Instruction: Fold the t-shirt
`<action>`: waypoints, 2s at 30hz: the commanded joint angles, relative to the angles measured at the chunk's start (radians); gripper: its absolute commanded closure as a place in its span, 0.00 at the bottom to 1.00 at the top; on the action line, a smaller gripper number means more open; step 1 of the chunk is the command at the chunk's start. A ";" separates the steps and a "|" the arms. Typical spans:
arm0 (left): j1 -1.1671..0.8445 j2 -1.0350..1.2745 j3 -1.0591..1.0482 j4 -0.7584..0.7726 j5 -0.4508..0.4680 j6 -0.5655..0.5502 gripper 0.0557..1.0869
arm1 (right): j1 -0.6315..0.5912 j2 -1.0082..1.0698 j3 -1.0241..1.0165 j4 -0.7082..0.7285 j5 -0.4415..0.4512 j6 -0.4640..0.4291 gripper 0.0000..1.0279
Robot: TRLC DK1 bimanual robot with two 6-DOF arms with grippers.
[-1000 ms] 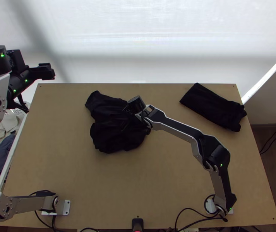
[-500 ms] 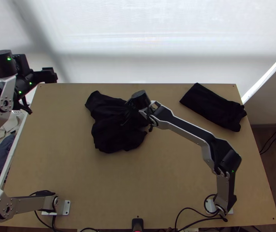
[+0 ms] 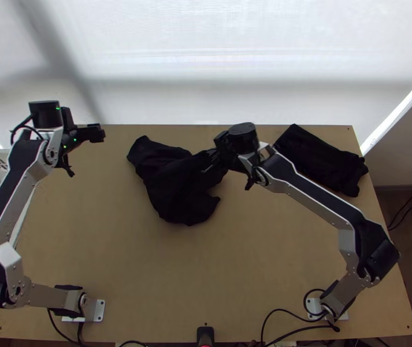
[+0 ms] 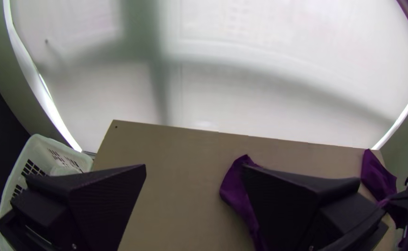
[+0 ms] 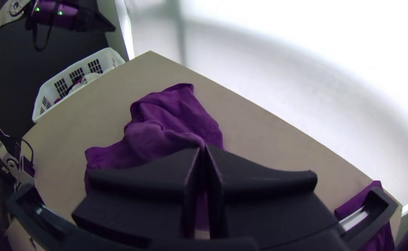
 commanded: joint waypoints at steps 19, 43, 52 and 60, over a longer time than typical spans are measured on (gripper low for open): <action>-0.152 0.195 -0.108 0.076 0.021 -0.043 0.04 | -0.130 -0.179 -0.105 0.038 0.010 0.035 0.97; -0.292 0.397 -0.030 0.160 -0.017 -0.024 0.96 | -0.132 -0.234 -0.123 0.061 0.011 0.052 0.97; -0.215 0.325 0.056 0.105 -0.017 -0.033 0.96 | -0.144 -0.266 -0.119 0.068 0.024 0.074 0.97; -0.123 0.179 0.278 -0.066 -0.016 -0.069 0.96 | -0.159 -0.314 -0.085 0.079 0.062 0.078 0.97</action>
